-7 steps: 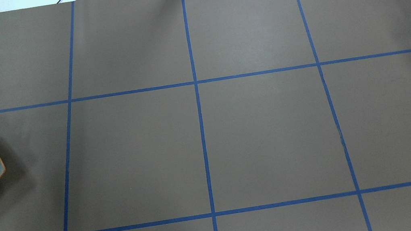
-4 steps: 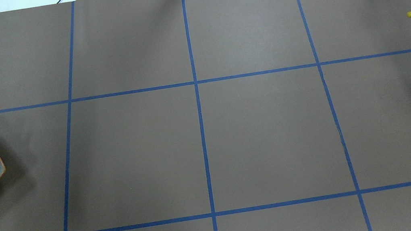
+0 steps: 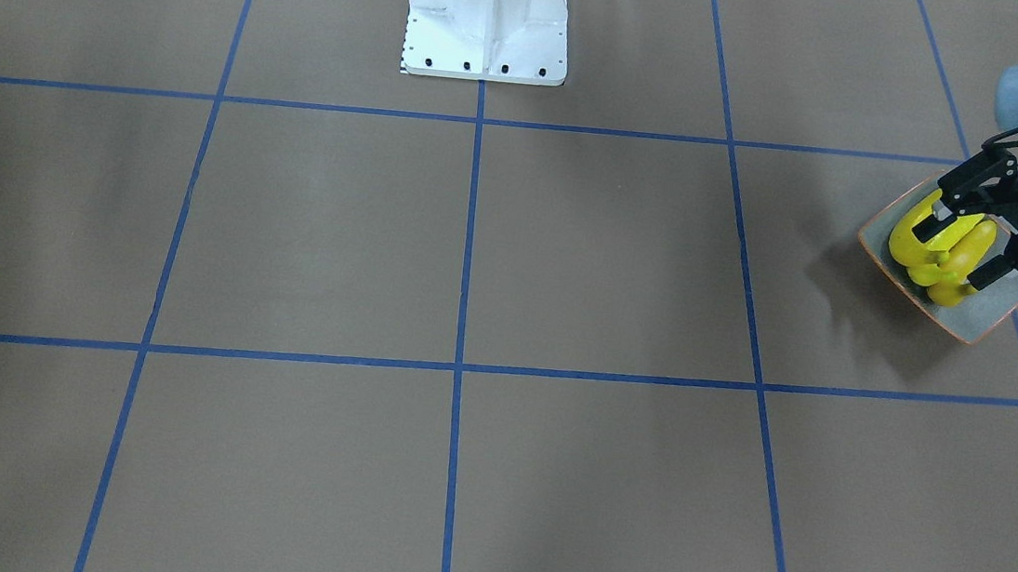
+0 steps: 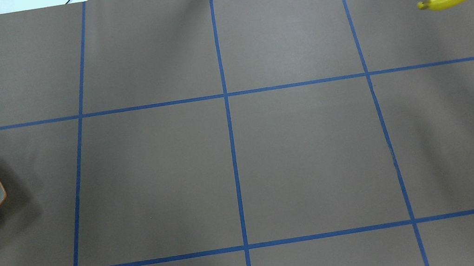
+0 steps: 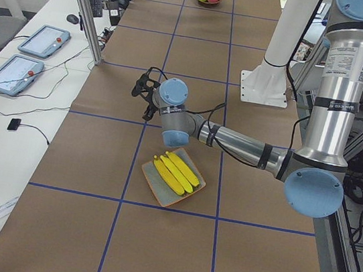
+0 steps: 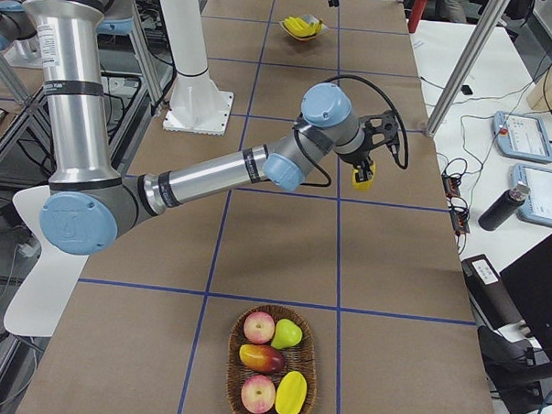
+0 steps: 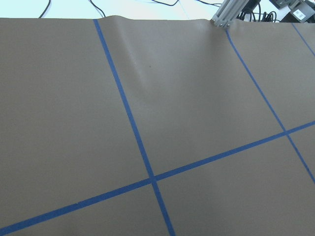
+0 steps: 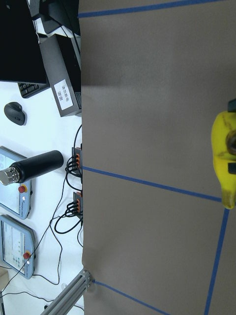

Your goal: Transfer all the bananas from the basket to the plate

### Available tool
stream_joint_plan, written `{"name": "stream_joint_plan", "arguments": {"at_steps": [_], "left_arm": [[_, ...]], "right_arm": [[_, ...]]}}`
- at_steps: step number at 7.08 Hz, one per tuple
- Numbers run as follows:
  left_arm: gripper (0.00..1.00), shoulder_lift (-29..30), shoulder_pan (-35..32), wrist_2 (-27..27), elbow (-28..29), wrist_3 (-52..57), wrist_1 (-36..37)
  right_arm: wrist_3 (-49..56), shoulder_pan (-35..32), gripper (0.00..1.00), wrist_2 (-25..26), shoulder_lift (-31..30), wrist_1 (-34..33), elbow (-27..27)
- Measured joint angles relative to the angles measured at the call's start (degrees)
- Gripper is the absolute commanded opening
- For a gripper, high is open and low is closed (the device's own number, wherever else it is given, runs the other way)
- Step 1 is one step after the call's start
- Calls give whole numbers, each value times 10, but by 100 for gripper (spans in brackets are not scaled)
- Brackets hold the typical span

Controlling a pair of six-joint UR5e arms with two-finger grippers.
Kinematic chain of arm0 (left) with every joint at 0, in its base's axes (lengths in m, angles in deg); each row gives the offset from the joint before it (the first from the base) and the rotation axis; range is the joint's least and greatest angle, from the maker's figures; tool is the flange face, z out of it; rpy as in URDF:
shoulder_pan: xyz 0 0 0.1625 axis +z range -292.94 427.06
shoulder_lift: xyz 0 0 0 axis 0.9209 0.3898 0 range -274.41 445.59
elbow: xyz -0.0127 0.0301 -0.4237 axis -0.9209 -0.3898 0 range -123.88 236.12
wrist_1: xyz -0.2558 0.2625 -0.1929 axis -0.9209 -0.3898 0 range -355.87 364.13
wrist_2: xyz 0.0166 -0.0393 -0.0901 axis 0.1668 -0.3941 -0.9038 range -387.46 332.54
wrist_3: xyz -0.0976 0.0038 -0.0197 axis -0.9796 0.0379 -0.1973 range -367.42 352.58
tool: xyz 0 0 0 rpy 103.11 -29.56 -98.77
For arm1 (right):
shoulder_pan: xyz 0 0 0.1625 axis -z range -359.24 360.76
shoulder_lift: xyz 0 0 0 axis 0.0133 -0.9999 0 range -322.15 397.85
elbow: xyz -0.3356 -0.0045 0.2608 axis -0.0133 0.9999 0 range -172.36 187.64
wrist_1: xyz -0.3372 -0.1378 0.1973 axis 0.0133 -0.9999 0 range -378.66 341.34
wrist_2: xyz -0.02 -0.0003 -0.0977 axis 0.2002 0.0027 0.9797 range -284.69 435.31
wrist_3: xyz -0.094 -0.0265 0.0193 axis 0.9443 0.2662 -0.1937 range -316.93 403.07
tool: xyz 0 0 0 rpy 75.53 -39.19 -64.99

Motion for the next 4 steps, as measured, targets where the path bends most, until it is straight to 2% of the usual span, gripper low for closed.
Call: {"name": "stream_joint_plan", "arguments": {"at_steps": [2,4], "left_arm": [[100,53,5,9,-4,-121,-1],[100,99,41,63,-13,-237,-2]], "right_arm": [[-81,34,0,1,43,0,-12],[-147,68,0,16,87,1,-17]]}}
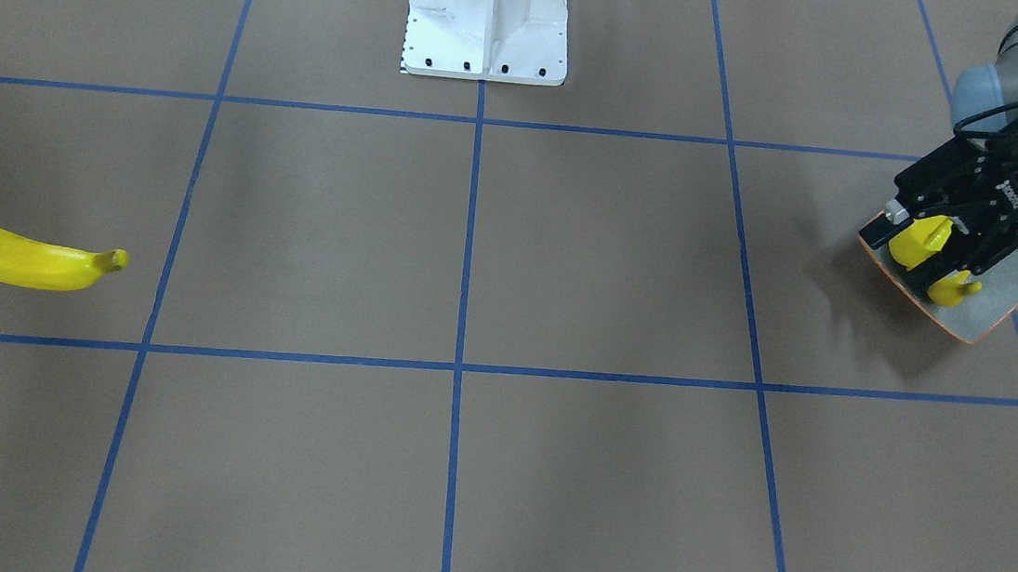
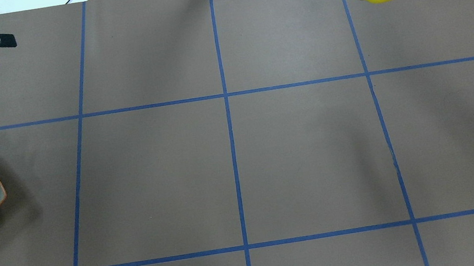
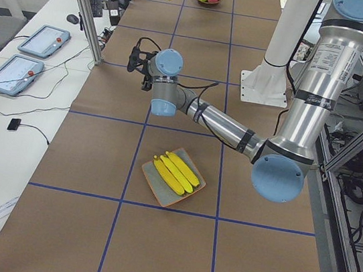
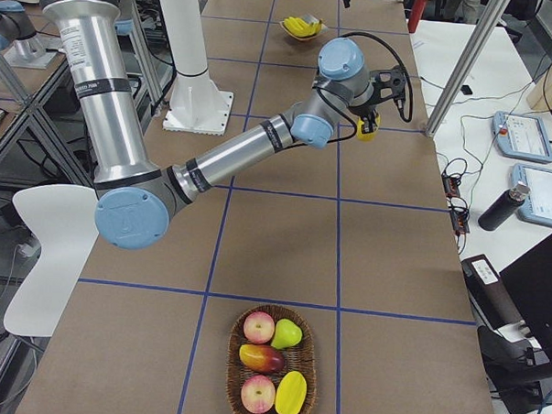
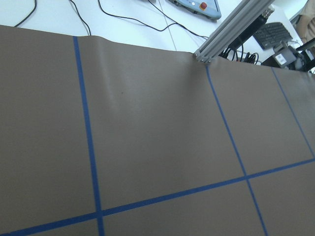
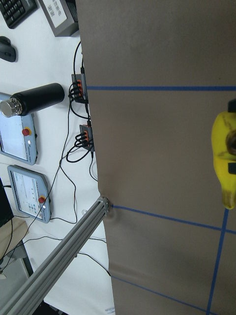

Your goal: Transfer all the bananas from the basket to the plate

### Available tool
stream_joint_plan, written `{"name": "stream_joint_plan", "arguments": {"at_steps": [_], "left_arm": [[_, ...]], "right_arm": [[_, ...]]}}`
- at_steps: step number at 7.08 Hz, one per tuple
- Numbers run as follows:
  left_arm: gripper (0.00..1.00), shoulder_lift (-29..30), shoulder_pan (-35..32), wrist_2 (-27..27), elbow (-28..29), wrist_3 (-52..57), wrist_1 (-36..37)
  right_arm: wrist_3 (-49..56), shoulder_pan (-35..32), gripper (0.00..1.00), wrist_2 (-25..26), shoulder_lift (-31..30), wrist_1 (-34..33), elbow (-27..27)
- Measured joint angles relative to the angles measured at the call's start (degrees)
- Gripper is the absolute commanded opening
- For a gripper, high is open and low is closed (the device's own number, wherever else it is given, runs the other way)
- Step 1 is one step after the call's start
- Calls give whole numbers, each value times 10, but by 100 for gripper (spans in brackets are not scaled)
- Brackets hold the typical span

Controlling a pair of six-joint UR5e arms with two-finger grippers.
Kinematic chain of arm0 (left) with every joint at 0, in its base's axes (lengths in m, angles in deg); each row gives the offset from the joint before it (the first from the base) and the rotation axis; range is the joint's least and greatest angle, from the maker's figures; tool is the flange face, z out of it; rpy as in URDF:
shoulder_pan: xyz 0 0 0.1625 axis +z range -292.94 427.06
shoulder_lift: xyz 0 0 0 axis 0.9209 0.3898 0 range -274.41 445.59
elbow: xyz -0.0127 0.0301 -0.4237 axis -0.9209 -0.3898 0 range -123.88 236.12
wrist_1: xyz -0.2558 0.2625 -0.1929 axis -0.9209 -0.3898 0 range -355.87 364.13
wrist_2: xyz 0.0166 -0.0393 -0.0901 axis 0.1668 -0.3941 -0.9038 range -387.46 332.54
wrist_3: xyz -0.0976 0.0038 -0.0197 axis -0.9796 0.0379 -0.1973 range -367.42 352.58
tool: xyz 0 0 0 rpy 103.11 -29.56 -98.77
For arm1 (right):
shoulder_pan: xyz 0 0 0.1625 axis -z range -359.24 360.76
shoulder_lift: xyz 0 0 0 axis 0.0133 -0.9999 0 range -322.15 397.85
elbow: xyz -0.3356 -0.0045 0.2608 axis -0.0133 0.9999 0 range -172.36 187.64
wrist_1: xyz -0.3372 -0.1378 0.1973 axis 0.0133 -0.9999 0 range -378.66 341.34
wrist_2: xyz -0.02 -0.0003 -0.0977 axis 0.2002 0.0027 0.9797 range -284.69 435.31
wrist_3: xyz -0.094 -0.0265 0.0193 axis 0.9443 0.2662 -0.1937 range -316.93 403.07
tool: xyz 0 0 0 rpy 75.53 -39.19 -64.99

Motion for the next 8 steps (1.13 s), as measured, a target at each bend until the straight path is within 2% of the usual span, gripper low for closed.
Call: {"name": "stream_joint_plan", "arguments": {"at_steps": [2,6,8], "left_arm": [[100,34,52,68,-16,-119,0],[100,84,142,199,-38,-283,0],[100,97,175,233,-38,-333,1]], "right_arm": [[-67,55,0,54,42,0,-8],[-177,178,0,211,102,2,-28],[-226,232,0,288,118,34,-27]]}}
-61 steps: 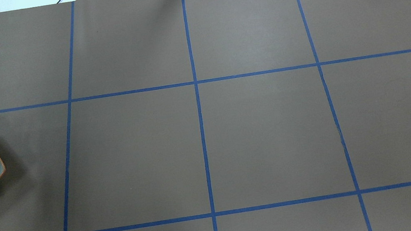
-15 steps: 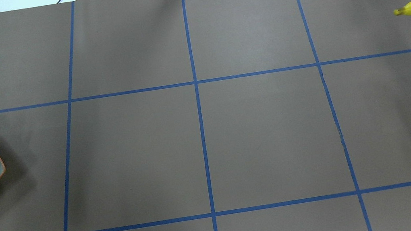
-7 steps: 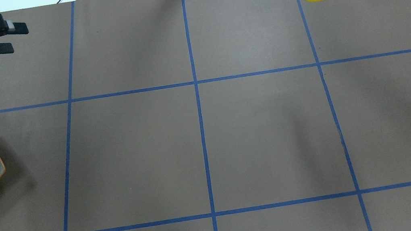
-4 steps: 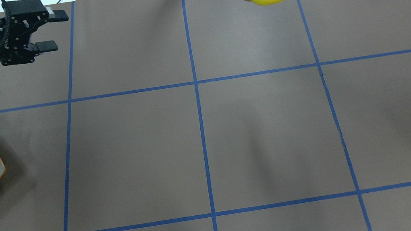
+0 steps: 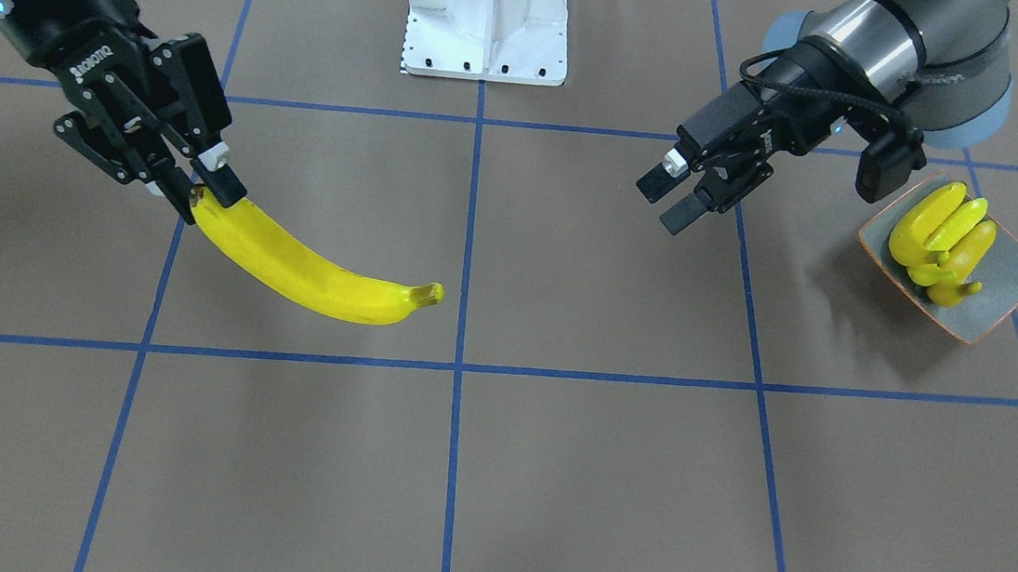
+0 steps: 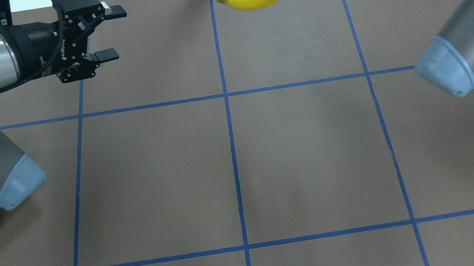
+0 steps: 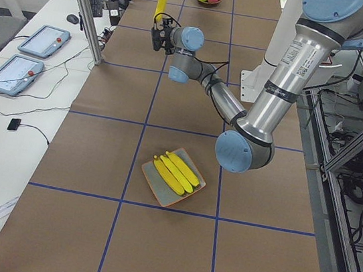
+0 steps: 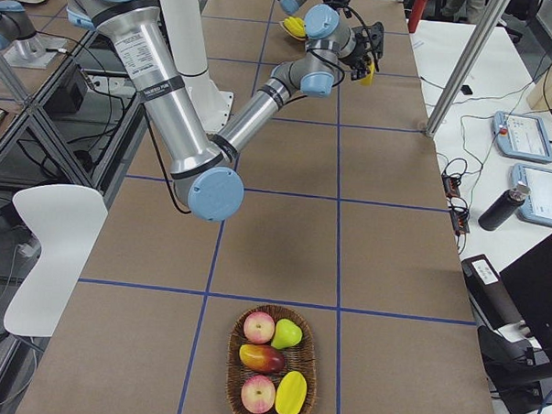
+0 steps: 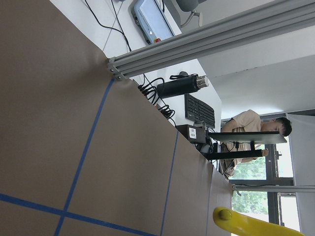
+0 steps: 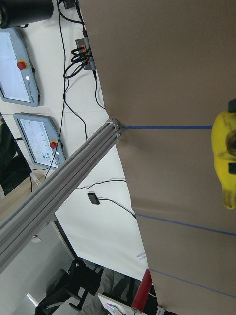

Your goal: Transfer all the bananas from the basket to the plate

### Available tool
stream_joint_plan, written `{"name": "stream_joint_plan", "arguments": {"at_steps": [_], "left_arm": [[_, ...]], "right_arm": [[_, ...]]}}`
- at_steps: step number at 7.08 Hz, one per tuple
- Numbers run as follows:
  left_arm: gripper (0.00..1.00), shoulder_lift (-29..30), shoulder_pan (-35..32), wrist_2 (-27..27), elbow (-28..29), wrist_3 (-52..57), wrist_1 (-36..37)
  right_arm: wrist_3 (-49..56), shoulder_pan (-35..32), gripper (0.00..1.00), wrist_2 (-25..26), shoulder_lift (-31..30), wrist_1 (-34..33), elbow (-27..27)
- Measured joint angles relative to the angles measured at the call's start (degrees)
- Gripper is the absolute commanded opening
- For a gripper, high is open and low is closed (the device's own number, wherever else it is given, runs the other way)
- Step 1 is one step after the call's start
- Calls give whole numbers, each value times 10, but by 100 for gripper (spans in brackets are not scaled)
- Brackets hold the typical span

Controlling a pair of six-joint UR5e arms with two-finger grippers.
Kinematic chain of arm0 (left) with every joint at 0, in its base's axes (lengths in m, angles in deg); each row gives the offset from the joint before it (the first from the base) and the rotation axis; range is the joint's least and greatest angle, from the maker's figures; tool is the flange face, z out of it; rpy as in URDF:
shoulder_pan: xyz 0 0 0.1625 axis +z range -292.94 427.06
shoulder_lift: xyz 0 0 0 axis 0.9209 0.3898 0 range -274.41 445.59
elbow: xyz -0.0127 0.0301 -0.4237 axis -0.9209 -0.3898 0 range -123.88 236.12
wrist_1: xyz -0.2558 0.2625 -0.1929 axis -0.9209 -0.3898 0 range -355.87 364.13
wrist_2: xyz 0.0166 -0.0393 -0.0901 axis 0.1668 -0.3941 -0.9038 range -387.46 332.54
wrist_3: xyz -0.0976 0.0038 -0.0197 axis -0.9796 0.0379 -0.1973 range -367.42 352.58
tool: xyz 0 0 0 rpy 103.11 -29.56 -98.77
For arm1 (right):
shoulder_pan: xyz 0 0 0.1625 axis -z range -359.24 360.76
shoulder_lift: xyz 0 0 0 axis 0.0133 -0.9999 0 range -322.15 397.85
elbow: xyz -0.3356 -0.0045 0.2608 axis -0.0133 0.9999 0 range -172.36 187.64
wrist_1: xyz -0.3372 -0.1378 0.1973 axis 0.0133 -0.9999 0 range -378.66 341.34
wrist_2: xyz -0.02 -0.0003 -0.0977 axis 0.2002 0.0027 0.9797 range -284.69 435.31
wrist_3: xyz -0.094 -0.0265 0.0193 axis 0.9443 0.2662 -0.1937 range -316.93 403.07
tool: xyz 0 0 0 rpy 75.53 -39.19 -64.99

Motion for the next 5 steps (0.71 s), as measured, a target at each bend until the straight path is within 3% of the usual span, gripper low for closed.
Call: {"name": "stream_joint_plan", "arguments": {"at_steps": [2,5], "left_arm": [[100,10,17,14,0,-70,1],[100,28,68,92,0,-115,0]], "right_arm": [[-46,35,0,52,11,32,0],[-77,86,0,124,38,41,0]]}}
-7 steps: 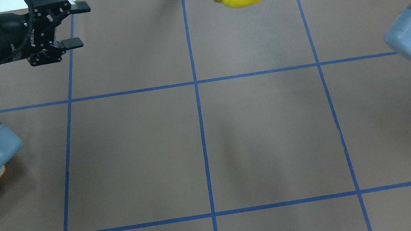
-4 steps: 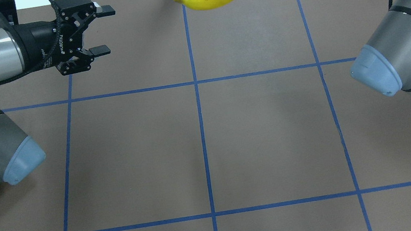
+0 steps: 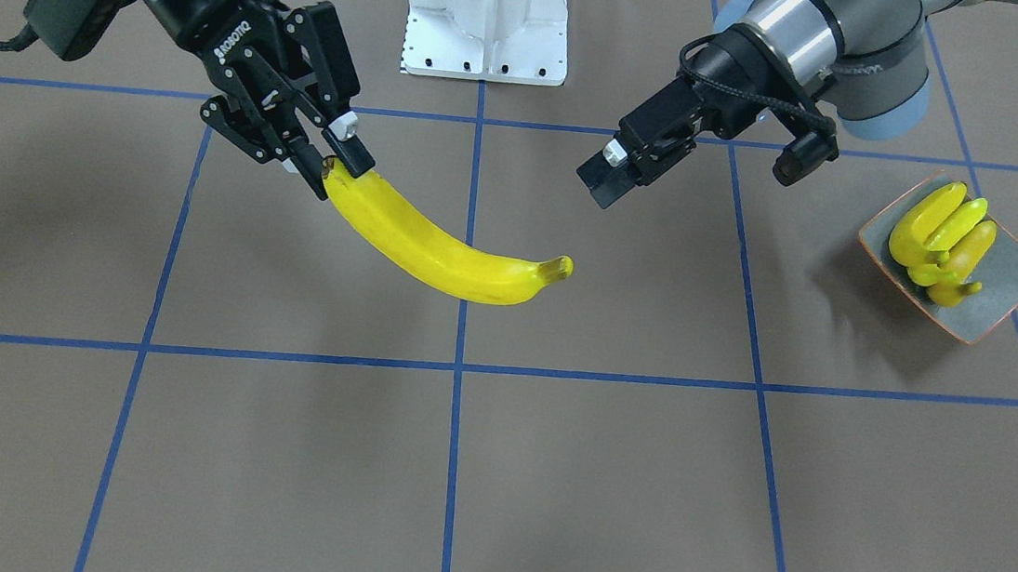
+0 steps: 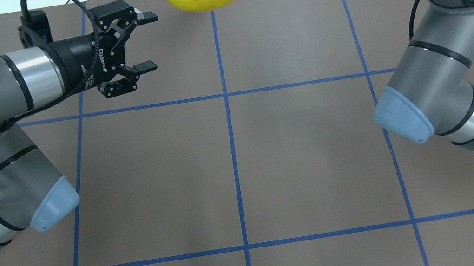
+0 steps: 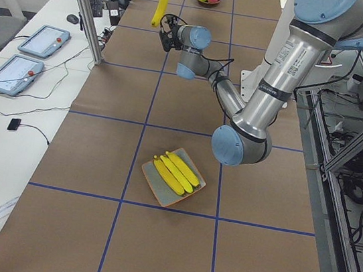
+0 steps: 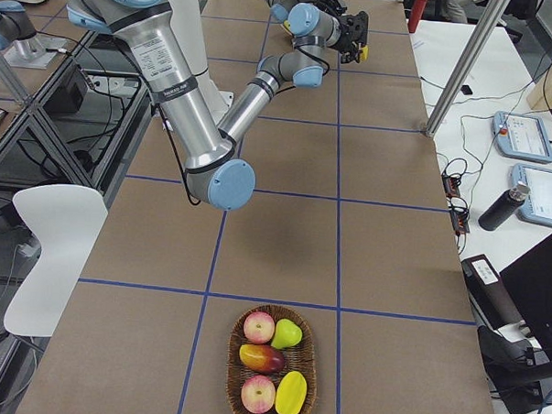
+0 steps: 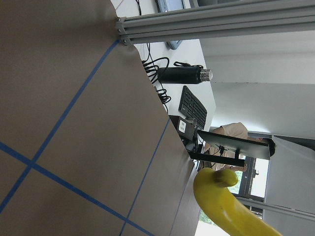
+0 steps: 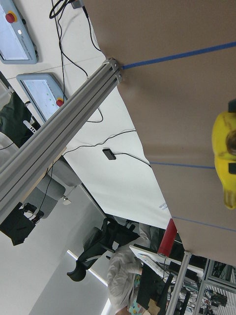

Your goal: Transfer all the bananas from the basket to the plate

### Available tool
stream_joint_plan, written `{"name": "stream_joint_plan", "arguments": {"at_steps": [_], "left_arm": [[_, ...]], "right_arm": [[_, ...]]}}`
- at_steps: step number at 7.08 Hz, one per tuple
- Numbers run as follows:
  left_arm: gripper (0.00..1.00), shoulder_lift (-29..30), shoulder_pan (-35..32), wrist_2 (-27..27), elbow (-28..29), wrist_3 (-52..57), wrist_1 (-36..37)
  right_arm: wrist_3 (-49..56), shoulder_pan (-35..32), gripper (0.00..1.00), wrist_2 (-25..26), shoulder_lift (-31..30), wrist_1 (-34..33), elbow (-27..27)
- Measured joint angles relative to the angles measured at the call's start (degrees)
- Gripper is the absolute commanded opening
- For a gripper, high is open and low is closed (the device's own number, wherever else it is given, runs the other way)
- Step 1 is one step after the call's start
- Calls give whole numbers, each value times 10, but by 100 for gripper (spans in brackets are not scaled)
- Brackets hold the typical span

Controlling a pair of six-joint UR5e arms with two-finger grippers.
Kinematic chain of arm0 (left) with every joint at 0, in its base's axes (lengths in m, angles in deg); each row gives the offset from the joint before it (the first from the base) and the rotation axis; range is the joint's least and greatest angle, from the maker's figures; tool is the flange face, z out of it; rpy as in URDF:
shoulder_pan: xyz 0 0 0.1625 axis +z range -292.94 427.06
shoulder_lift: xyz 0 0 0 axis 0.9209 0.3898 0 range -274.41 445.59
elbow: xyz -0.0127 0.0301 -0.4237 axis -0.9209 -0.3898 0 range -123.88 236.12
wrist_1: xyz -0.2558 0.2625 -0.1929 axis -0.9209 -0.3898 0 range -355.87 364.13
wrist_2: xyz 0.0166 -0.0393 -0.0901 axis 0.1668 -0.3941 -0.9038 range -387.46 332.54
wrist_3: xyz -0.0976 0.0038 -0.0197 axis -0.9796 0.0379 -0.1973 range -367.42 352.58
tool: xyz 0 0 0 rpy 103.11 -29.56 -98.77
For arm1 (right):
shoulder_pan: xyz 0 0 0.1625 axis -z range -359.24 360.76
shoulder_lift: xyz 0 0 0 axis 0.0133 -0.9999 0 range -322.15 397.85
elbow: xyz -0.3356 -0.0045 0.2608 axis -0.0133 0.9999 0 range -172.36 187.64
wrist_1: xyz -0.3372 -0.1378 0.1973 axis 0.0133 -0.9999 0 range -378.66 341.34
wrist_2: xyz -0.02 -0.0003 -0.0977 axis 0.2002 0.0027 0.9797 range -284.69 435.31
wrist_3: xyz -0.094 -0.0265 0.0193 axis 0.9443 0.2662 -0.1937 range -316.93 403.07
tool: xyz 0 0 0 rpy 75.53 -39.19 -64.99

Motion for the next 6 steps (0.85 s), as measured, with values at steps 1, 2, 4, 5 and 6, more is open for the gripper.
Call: {"name": "stream_joint_plan", "arguments": {"at_steps": [1,2,4,5,6], "left_arm": [[100,10,18,32,0,-9,0],[100,19,30,56,1,-18,-1],[100,29,36,83,1,-56,-7],[100,33,37,99,1,-83,-8],[100,37,37,115,2,-106,-8]], "right_arm": [[-8,14,0,17,6,0,0],[-18,28,0,34,11,0,-1],[-41,51,0,59,16,1,-11],[-49,55,0,63,16,1,-21],[-56,58,0,64,16,1,-29]]}}
